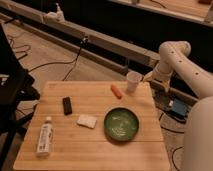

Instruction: Drag the pepper across the table

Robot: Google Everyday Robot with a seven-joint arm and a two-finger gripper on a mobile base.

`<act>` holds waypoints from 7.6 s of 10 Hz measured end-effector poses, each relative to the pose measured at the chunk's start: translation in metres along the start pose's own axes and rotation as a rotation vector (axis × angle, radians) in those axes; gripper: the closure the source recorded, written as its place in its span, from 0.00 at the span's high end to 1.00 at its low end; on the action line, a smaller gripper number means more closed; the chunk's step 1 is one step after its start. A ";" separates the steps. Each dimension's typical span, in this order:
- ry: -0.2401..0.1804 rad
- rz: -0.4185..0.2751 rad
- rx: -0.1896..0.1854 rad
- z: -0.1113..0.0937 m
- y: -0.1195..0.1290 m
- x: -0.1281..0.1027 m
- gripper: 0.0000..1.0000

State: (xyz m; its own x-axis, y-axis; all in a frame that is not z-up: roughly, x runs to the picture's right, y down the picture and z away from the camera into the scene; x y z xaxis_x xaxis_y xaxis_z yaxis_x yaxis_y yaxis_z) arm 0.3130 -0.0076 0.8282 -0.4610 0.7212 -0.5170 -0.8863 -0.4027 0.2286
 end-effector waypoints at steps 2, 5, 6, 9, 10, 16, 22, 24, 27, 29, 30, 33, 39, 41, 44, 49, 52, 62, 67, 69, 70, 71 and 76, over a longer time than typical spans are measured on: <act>0.000 0.000 0.000 0.000 0.000 0.000 0.80; 0.000 0.001 0.000 0.000 0.000 0.000 0.80; 0.000 0.001 0.000 0.000 0.000 0.000 0.80; 0.000 0.002 0.001 0.000 -0.001 0.000 0.80; 0.000 0.002 0.001 0.000 -0.002 0.000 0.80; 0.000 0.002 0.001 0.000 -0.002 0.000 0.80; -0.002 0.002 0.001 0.000 -0.002 -0.001 0.80; -0.031 -0.022 0.002 -0.013 0.003 -0.007 0.80; -0.120 -0.204 -0.063 -0.064 0.078 -0.007 0.80; -0.146 -0.312 -0.102 -0.083 0.121 0.009 0.80; -0.148 -0.355 -0.117 -0.087 0.137 0.018 0.80; -0.138 -0.539 -0.132 -0.076 0.199 0.065 0.80; 0.033 -0.688 -0.091 0.011 0.251 0.131 0.80; 0.035 -0.683 -0.089 0.011 0.249 0.131 0.80; 0.034 -0.680 -0.090 0.011 0.250 0.129 0.80; 0.033 -0.601 -0.050 0.057 0.254 0.078 0.80; 0.066 -0.563 -0.085 0.086 0.263 0.065 0.80; 0.153 -0.468 -0.163 0.154 0.232 0.041 0.80; 0.185 -0.502 -0.133 0.171 0.226 0.045 0.45; 0.185 -0.515 -0.130 0.172 0.228 0.044 0.25; 0.188 -0.524 -0.131 0.173 0.231 0.046 0.15; 0.190 -0.534 -0.131 0.174 0.233 0.048 0.06; 0.175 -0.617 -0.157 0.160 0.270 0.061 0.00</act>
State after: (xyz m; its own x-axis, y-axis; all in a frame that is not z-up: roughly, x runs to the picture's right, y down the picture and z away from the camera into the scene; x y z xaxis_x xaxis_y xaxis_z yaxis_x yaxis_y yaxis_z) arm 0.0385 0.0177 0.9909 0.1548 0.7490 -0.6442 -0.9627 -0.0320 -0.2685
